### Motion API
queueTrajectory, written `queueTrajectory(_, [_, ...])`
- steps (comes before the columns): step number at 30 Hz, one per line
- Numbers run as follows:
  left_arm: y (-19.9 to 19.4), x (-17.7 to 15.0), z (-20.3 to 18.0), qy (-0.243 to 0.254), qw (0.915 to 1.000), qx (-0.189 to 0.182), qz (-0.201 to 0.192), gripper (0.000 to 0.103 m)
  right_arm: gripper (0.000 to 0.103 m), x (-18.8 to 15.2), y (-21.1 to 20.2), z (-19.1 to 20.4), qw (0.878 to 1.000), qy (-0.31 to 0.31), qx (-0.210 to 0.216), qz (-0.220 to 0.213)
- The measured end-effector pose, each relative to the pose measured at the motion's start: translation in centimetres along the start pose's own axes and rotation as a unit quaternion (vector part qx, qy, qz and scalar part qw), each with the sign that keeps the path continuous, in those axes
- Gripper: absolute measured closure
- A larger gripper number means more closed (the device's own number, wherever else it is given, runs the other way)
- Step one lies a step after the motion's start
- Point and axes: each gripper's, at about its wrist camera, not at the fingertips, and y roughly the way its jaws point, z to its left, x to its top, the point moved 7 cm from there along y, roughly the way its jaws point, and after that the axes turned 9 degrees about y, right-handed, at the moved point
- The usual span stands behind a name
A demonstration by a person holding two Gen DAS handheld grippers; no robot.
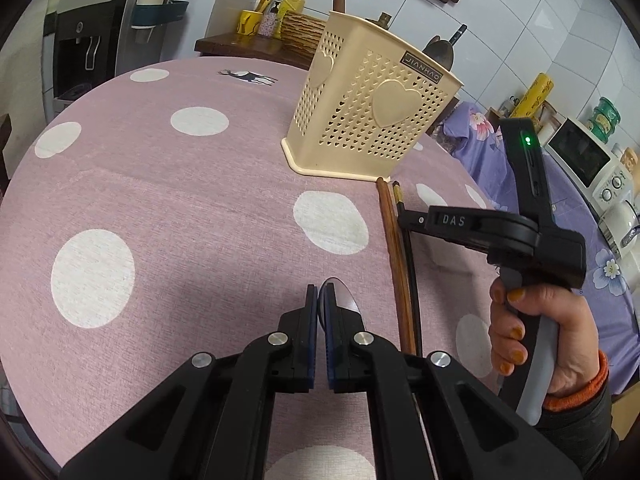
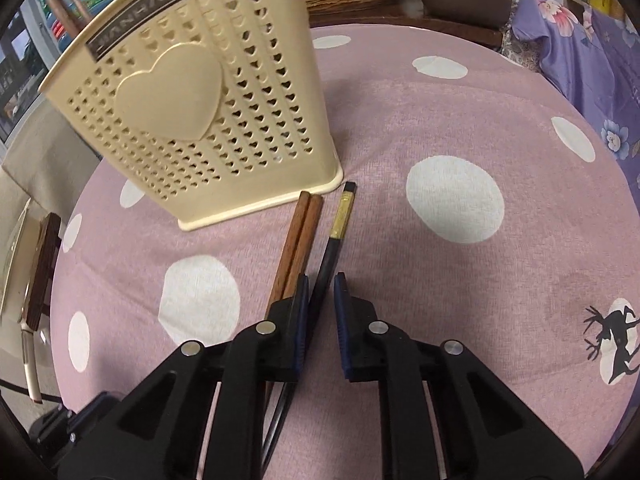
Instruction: Organize utensils
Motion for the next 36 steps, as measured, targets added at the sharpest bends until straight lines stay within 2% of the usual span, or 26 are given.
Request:
queueTrajectory(10, [-0.1, 0.2, -0.1, 0.001, 1.0, -0.003, -0.003, 0.099, 0.094, 2.4, 1.3, -0.5, 0.999, 0.048, 0.005, 0.003])
queueTrajectory(17, [-0.1, 0.4, -0.3, 0.007, 1.0, 0.0, -0.005, 0.099, 0.094, 2.4, 1.6, -0.6, 0.999, 0.053, 0.011, 0.001])
queueTrajectory(25, [-0.4, 0.6, -0.3, 0.008, 0.9999, -0.001, -0.01, 0.099, 0.095, 2.2, 1.2, -2.2, 0.994, 0.098, 0.041, 0.006])
queueTrajectory(30, [-0.8, 0.8, -0.1, 0.007, 0.9998, 0.001, -0.017, 0.099, 0.095, 2.5, -1.0, -2.8, 0.992, 0.101, 0.066, -0.026])
queueTrajectory(36, [-2.1, 2.2, 0.6, 0.008, 0.999, 0.02, -0.04, 0.099, 0.095, 2.8, -5.9, -2.4, 0.991, 0.053, 0.077, -0.094])
